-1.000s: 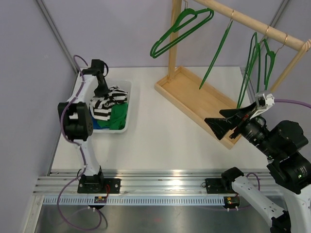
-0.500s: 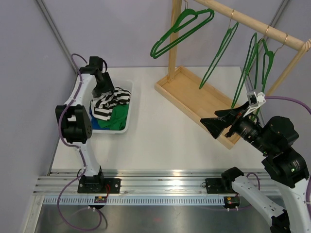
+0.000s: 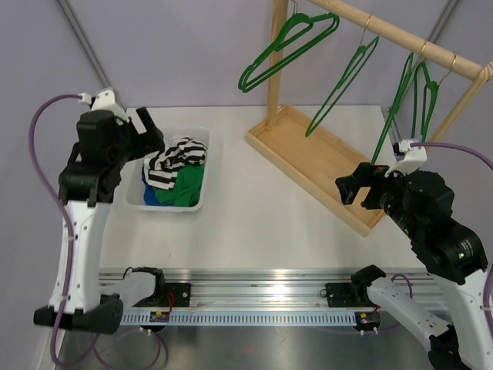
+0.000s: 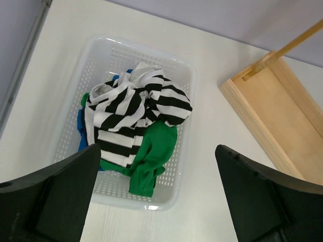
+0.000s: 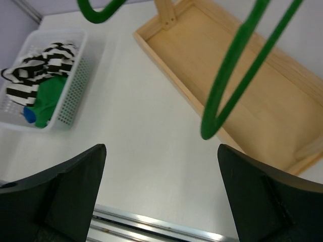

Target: Remove the tank top from the hanger

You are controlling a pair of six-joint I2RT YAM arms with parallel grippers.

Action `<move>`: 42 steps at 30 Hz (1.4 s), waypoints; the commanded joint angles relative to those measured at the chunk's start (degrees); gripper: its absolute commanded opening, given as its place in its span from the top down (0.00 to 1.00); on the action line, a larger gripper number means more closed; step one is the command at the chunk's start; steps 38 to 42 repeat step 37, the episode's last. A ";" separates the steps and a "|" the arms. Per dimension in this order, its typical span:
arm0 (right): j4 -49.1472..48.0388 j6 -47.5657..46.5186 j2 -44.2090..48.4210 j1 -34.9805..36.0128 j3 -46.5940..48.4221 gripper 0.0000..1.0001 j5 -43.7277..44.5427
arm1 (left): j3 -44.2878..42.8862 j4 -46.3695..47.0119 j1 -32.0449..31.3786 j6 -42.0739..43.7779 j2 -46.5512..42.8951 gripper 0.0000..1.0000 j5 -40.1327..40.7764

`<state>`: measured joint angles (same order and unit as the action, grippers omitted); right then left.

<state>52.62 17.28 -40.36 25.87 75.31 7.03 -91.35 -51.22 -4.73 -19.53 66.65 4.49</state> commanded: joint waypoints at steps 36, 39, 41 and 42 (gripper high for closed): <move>9.61 -2.95 9.86 0.24 -4.91 0.01 17.23 | 29.04 -6.96 -8.54 8.81 -48.99 0.01 5.35; 9.61 -2.95 9.60 0.24 -4.91 0.00 17.23 | 29.12 -6.87 -8.54 8.72 -48.99 0.01 5.35; 9.61 -2.95 9.60 0.24 -4.91 0.00 17.23 | 29.12 -6.87 -8.54 8.72 -48.99 0.01 5.35; 9.61 -2.95 9.60 0.24 -4.91 0.00 17.23 | 29.12 -6.87 -8.54 8.72 -48.99 0.01 5.35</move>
